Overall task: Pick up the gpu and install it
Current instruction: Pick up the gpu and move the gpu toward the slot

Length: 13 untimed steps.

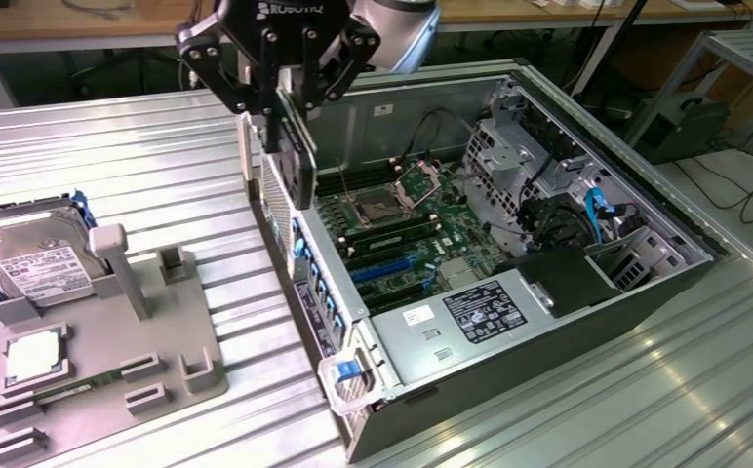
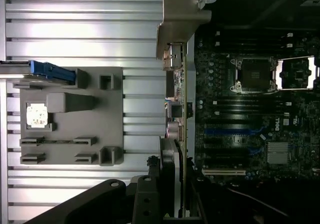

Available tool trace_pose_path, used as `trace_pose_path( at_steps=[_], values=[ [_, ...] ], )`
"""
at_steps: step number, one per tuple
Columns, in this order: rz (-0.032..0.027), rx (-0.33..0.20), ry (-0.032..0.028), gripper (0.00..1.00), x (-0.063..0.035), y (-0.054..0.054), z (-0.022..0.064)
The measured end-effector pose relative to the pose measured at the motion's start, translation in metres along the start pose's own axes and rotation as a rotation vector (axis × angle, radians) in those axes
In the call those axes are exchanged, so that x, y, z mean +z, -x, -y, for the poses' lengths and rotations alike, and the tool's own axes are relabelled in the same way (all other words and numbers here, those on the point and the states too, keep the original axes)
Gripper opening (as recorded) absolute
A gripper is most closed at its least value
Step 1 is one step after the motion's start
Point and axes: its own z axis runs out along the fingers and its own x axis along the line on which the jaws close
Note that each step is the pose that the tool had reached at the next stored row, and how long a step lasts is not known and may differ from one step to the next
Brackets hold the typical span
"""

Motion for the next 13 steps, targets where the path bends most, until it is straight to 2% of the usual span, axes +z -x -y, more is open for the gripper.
trace_pose_path(
  at_steps=[9,13],
  values=[
    [-0.0001,-0.001,0.0,0.28,0.0051,0.039,0.0006],
    [0.0,-0.001,0.0,0.28,0.0078,0.061,0.0009]
  ],
)
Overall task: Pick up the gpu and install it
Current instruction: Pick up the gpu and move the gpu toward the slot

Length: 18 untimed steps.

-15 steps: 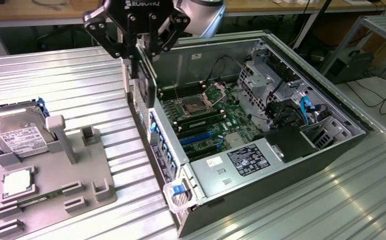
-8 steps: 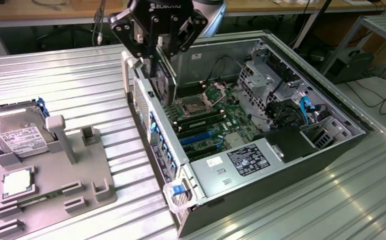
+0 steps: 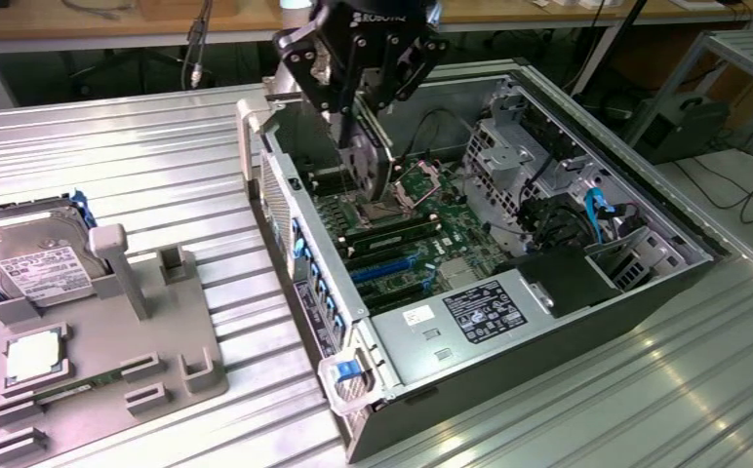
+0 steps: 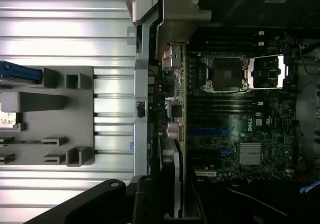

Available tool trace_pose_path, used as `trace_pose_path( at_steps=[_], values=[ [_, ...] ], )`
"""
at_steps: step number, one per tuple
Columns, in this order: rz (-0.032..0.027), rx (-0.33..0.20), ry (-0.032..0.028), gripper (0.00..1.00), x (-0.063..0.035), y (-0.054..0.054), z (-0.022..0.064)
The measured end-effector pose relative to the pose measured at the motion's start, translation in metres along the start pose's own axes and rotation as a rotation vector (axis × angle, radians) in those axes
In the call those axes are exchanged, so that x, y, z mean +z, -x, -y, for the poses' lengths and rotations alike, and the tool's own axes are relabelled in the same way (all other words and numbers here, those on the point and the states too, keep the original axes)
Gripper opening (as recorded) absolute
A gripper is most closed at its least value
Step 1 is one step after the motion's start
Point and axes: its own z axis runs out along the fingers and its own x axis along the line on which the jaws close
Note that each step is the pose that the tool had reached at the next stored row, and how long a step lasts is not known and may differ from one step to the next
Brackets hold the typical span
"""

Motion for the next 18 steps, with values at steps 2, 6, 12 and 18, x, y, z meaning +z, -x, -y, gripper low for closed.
trace_pose_path(
  at_steps=[2,6,12,18],
  values=[
    [0.0,0.0,0.0001,0.28,0.0012,0.009,0.0001],
    [-0.0001,0.0,0.0,0.28,0.0038,0.026,0.0004],
    [0.0002,-0.001,0.0,0.28,0.0077,0.05,0.0008],
    [0.0337,-0.005,-0.0003,0.28,0.0103,0.071,0.0009]
  ],
)
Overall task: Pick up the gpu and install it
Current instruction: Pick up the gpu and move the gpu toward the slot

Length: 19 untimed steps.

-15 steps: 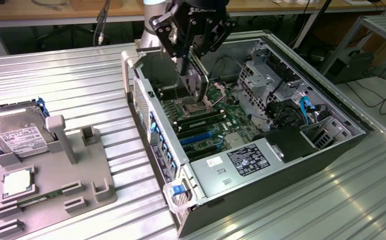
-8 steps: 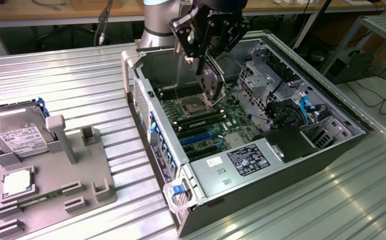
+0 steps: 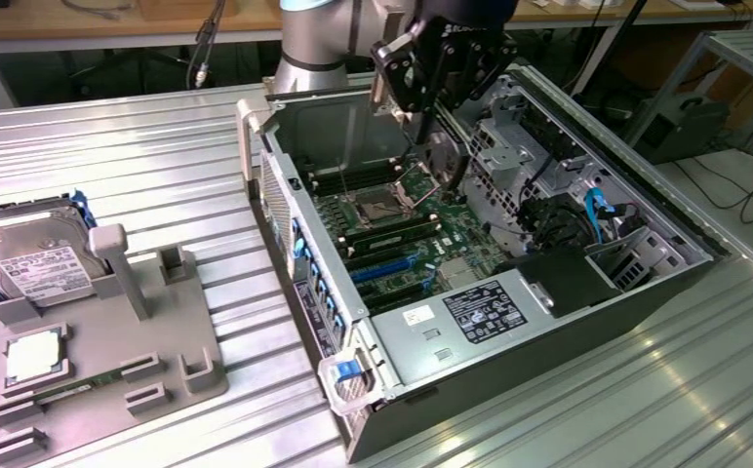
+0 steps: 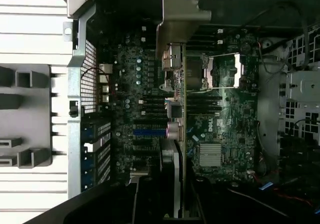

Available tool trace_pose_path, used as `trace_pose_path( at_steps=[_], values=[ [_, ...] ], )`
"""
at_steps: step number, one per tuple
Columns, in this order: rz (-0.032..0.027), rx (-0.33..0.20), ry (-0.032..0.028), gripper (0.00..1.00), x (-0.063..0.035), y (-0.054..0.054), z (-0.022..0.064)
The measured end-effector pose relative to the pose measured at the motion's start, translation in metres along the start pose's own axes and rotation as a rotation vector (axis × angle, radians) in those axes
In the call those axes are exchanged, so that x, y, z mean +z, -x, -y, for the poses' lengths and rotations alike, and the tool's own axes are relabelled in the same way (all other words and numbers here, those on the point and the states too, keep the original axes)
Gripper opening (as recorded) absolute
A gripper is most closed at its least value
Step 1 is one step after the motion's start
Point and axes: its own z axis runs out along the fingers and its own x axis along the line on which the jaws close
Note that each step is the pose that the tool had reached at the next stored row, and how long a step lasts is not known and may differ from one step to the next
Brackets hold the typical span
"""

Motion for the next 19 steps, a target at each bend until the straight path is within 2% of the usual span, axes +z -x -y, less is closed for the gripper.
trace_pose_path(
  at_steps=[1,4,6,9,12,15,19],
  values=[
    [0.0019,0.0,-0.0001,0.28,0.0005,0.004,-0.0002],
    [0.001,0.0,0.0008,0.28,0.0035,0.015,0.0002],
    [-0.0036,0.001,0.0008,0.28,0.0058,0.024,0.0002],
    [-0.0125,0.001,0.0011,0.28,0.011,0.042,0.0006],
    [-0.015,0.001,0.0009,0.28,0.0133,0.054,0.0007],
    [-0.0152,0.001,0.0009,0.28,0.015,0.062,0.0009],
    [-0.0153,0.001,0.0008,0.28,0.015,0.062,0.001]
  ],
)
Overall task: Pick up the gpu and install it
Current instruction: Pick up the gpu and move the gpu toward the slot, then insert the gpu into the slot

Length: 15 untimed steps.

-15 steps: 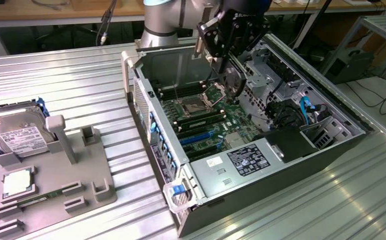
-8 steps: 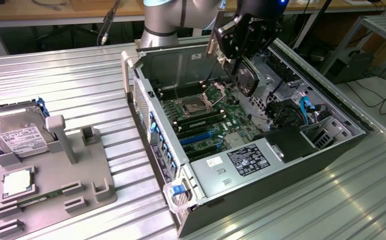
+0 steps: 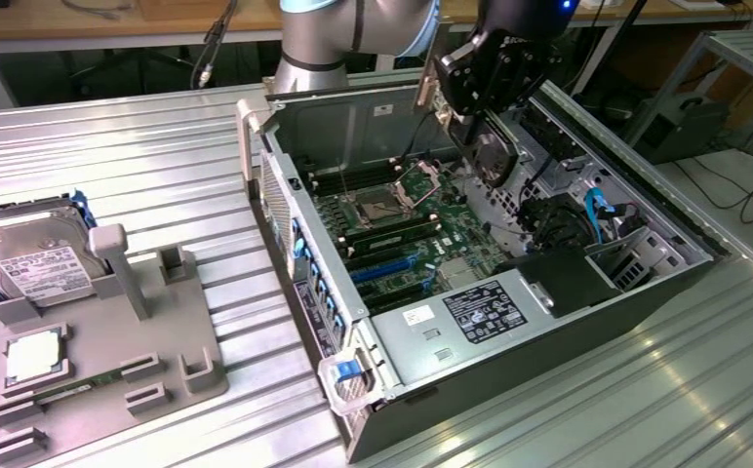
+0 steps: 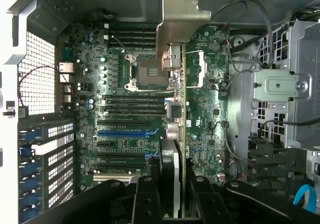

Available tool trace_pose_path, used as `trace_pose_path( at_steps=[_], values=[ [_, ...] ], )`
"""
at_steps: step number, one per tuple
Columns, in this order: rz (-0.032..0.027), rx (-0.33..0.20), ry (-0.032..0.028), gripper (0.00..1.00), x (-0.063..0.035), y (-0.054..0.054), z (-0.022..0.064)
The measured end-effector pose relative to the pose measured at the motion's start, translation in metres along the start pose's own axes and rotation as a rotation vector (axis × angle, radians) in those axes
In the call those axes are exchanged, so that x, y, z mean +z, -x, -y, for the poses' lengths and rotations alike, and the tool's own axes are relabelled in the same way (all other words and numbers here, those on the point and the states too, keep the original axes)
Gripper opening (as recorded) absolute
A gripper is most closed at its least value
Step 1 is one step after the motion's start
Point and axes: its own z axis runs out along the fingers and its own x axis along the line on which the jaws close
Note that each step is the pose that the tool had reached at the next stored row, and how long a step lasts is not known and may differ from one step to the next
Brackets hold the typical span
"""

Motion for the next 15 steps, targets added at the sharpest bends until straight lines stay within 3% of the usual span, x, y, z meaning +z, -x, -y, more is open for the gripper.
trace_pose_path(
  at_steps=[10,15],
  values=[
    [-0.0001,-0.003,0.0001,0.28,0.0,0.0,0.0],
    [-0.0048,-0.117,0.0025,0.28,0.0001,0.0,0.0]
  ],
)
